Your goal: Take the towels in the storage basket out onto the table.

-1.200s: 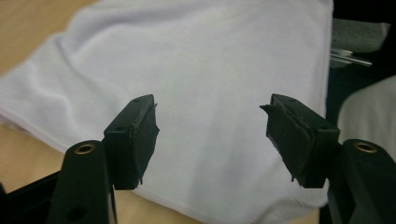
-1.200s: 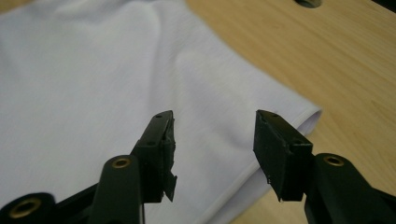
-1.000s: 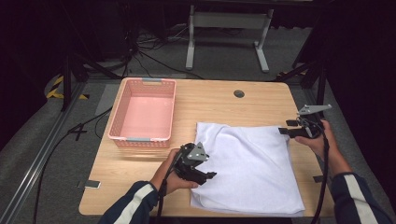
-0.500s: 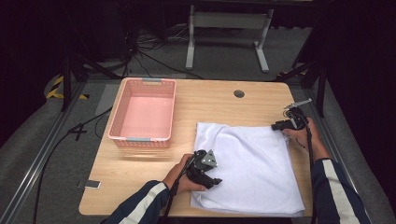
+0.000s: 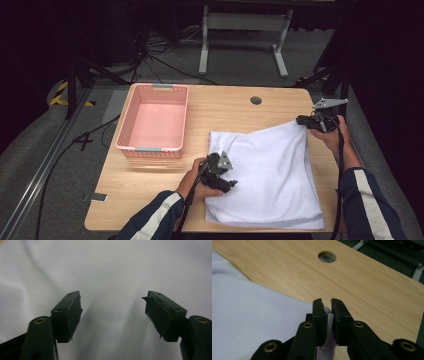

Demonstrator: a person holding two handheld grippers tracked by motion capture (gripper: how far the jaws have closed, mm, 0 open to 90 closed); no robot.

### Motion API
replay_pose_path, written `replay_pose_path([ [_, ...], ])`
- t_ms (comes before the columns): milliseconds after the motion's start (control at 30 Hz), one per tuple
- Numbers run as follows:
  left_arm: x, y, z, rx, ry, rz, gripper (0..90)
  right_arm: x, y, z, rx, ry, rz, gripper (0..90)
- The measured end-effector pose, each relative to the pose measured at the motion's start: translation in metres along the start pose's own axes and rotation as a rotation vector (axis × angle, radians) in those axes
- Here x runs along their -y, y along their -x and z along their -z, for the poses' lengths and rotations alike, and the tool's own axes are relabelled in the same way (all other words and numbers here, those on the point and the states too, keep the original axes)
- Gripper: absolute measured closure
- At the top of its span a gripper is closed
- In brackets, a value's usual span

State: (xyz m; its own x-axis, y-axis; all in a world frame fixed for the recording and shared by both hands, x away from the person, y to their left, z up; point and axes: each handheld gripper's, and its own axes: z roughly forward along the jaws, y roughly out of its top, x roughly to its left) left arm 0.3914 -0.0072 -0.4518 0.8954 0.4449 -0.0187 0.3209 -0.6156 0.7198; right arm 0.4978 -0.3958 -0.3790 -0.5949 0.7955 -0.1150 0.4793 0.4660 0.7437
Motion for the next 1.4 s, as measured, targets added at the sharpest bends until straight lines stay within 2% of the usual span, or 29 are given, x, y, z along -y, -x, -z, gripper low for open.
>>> replay_pose_path([
  [33,0.0,0.0,0.0,0.0,0.0,0.0,27.0,0.002,0.0,-0.001,-0.01,-0.012,-0.008,81.8],
  [67,-0.01,-0.012,-0.002,-0.04,0.03,0.036,25.6,0.005,0.001,-0.001,-0.01,-0.025,-0.001,81.6],
  [100,-0.01,-0.012,-0.002,-0.04,0.03,0.036,24.7,0.005,0.001,-0.001,-0.01,-0.025,-0.001,81.6],
  [167,-0.02,-0.025,-0.006,-0.119,0.038,0.074,25.1,0.01,0.002,-0.002,-0.01,-0.049,-0.002,81.5],
  [233,-0.027,-0.039,-0.009,-0.143,0.054,0.125,23.9,0.015,0.004,-0.003,-0.014,-0.052,-0.011,81.5],
  [300,-0.034,-0.054,-0.017,-0.199,0.025,0.16,23.0,0.019,0.005,-0.003,-0.017,-0.048,-0.022,81.5],
  [333,-0.036,-0.061,-0.021,-0.211,0.025,0.185,22.6,0.021,0.005,-0.004,-0.019,-0.05,-0.024,81.5],
  [400,-0.039,-0.072,-0.03,-0.267,0.004,0.211,22.8,0.023,0.005,-0.003,-0.014,-0.047,-0.025,81.6],
  [433,-0.04,-0.076,-0.032,-0.274,-0.001,0.212,21.9,0.024,0.006,-0.002,-0.013,-0.038,-0.029,81.7],
  [467,-0.042,-0.085,-0.036,-0.304,-0.008,0.236,21.2,0.025,0.007,0.0,-0.01,-0.033,-0.03,81.7],
  [500,-0.043,-0.088,-0.037,-0.303,0.003,0.258,20.9,0.028,0.009,0.002,-0.005,-0.032,-0.037,81.8],
  [533,-0.043,-0.088,-0.037,-0.303,0.003,0.258,21.0,0.029,0.01,0.003,0.001,-0.033,-0.037,81.8],
  [600,-0.045,-0.101,-0.039,-0.33,0.009,0.284,21.5,0.031,0.012,0.004,0.009,-0.035,-0.036,81.8],
  [667,-0.046,-0.11,-0.045,-0.355,-0.008,0.329,28.5,0.034,0.015,0.005,0.005,-0.026,-0.05,81.8],
  [700,-0.046,-0.114,-0.047,-0.365,-0.002,0.351,28.3,0.035,0.015,0.005,0.003,-0.021,-0.05,81.8],
  [733,-0.045,-0.119,-0.049,-0.337,0.001,0.366,27.4,0.036,0.015,0.005,0.004,-0.022,-0.05,81.8],
  [767,-0.045,-0.122,-0.053,-0.334,-0.01,0.371,29.0,0.037,0.014,0.003,-0.001,-0.021,-0.049,81.8],
  [800,-0.044,-0.123,-0.056,-0.351,-0.03,0.372,28.1,0.038,0.014,0.003,-0.002,-0.023,-0.047,81.8],
  [867,-0.043,-0.127,-0.059,-0.324,-0.017,0.394,26.2,0.038,0.013,0.001,-0.005,-0.025,-0.044,81.7],
  [933,-0.043,-0.13,-0.059,-0.325,-0.021,0.391,24.0,0.039,0.012,0.0,-0.008,-0.024,-0.051,81.7],
  [967,-0.043,-0.13,-0.059,-0.319,-0.022,0.403,23.8,0.04,0.011,0.0,-0.011,-0.025,-0.054,81.6],
  [1033,-0.042,-0.128,-0.058,-0.307,-0.015,0.4,23.4,0.041,0.01,0.0,-0.015,-0.02,-0.06,81.5],
  [1067,-0.042,-0.127,-0.056,-0.29,-0.025,0.392,23.4,0.042,0.01,0.0,-0.01,-0.022,-0.059,81.4],
  [1133,-0.041,-0.125,-0.054,-0.254,-0.015,0.389,26.0,0.045,0.01,0.001,-0.013,-0.022,-0.07,81.3],
  [1200,-0.04,-0.124,-0.054,-0.256,-0.019,0.385,24.9,0.046,0.011,0.001,-0.011,-0.02,-0.072,81.2],
  [1233,-0.038,-0.124,-0.051,-0.233,-0.013,0.398,25.5,0.048,0.011,0.002,-0.015,-0.014,-0.081,81.2],
  [1400,-0.033,-0.124,-0.048,-0.267,-0.021,0.366,28.4,0.048,0.01,0.003,-0.02,-0.017,-0.083,81.0],
])
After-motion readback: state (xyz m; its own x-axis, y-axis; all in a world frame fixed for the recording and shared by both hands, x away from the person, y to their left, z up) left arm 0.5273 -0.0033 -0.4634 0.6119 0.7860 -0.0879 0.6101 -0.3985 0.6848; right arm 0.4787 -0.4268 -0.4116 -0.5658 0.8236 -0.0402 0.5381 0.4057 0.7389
